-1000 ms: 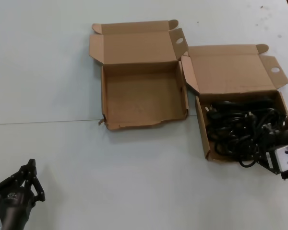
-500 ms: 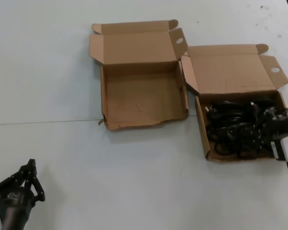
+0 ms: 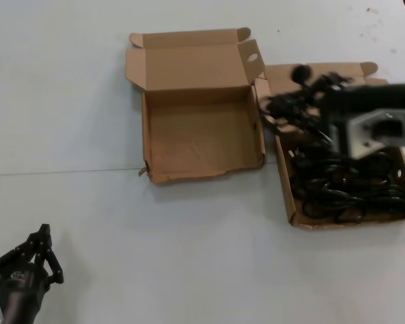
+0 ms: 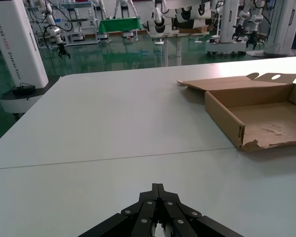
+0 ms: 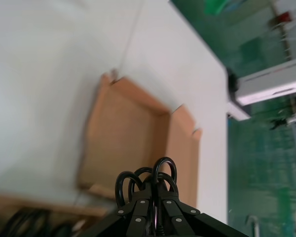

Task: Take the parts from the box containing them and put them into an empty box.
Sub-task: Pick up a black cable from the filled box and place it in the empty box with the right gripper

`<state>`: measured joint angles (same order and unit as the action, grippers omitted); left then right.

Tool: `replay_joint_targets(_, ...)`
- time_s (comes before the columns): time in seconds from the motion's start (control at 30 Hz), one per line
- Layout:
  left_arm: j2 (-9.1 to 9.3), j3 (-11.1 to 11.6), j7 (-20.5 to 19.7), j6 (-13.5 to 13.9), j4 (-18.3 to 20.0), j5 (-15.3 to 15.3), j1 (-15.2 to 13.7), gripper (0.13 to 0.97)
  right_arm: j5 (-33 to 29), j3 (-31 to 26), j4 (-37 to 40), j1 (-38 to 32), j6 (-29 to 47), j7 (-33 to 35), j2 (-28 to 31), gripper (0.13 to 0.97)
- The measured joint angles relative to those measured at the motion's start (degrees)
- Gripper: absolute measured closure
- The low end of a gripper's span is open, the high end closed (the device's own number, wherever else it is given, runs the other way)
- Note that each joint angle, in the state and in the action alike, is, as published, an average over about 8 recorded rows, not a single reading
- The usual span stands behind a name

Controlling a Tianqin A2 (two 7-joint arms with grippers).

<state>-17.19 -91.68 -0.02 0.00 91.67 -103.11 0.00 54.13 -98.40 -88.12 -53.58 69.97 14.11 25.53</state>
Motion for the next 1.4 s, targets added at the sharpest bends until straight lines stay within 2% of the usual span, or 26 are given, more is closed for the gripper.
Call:
replay_joint_targets(0.27,0.0,0.0,0.0,0.0,0.0,0.0,0.0,0.941,-3.07,-0.11,6.45,-3.78,-5.84,0.0,-10.07,0.935)
replay_joint_targets(0.63,0.0,0.0,0.0,0.0,0.0,0.0,0.0,0.941,-4.31,-0.9,22.65,-7.27,-17.86,0.0,-19.09,0.935)
replay_joint_targets(0.97,0.0,0.0,0.0,0.0,0.0,0.0,0.0,0.941,-1.21,-2.24,35.29,-9.6,-24.69,0.0,-21.91,0.935)
replay_joint_targets(1.4,0.0,0.0,0.0,0.0,0.0,0.0,0.0,0.941,0.0,-2.61,39.18,-10.18,-28.1,0.0,-22.68,0.926)
